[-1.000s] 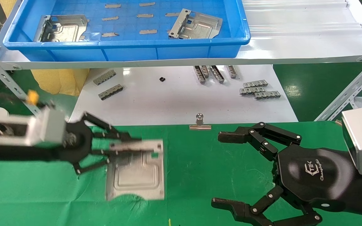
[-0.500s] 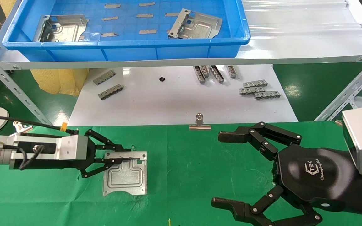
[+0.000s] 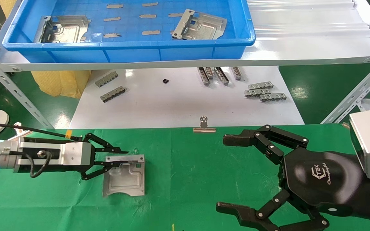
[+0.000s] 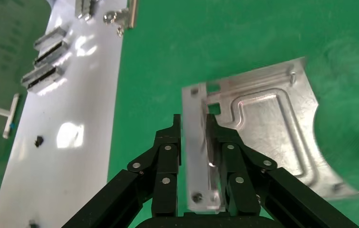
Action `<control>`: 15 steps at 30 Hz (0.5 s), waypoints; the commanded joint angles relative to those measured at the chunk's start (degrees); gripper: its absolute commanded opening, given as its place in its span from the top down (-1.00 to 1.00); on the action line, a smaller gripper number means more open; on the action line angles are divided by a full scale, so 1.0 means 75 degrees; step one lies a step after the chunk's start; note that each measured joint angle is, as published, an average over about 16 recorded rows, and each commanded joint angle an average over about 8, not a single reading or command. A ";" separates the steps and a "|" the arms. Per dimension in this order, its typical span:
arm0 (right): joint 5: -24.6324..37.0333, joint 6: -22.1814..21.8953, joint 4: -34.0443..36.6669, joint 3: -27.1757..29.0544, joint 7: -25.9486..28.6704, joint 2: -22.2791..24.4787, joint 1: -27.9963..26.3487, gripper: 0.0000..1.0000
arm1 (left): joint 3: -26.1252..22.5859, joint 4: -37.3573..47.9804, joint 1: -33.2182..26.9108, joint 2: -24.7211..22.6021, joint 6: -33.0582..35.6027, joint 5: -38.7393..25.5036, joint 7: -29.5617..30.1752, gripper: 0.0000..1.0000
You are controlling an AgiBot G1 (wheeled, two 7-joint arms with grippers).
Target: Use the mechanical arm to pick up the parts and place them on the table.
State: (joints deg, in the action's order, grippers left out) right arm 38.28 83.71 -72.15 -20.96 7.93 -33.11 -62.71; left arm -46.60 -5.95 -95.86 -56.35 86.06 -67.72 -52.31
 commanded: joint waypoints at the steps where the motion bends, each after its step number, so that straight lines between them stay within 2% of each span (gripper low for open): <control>1: 0.0000 0.0000 0.0000 0.0000 0.0000 0.0000 0.0000 -1.00 | -0.0004 0.0105 -0.0006 -0.0034 -0.0093 -0.0015 -0.0181 -1.00; 7: 0.0000 0.0000 0.0000 0.0000 0.0000 0.0000 0.0000 -1.00 | 0.0098 0.0346 -0.0060 -0.0007 0.0330 0.0153 -0.0097 -1.00; 15: -0.0001 -0.0001 0.0001 0.0000 -0.0001 0.0000 0.0001 -1.00 | 0.0278 0.0815 0.0083 0.0107 0.0568 0.0446 0.0738 -1.00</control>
State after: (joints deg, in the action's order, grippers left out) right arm 38.27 83.70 -72.14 -20.97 7.92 -33.11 -62.70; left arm -44.69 -0.23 -95.35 -55.67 90.22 -64.64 -47.73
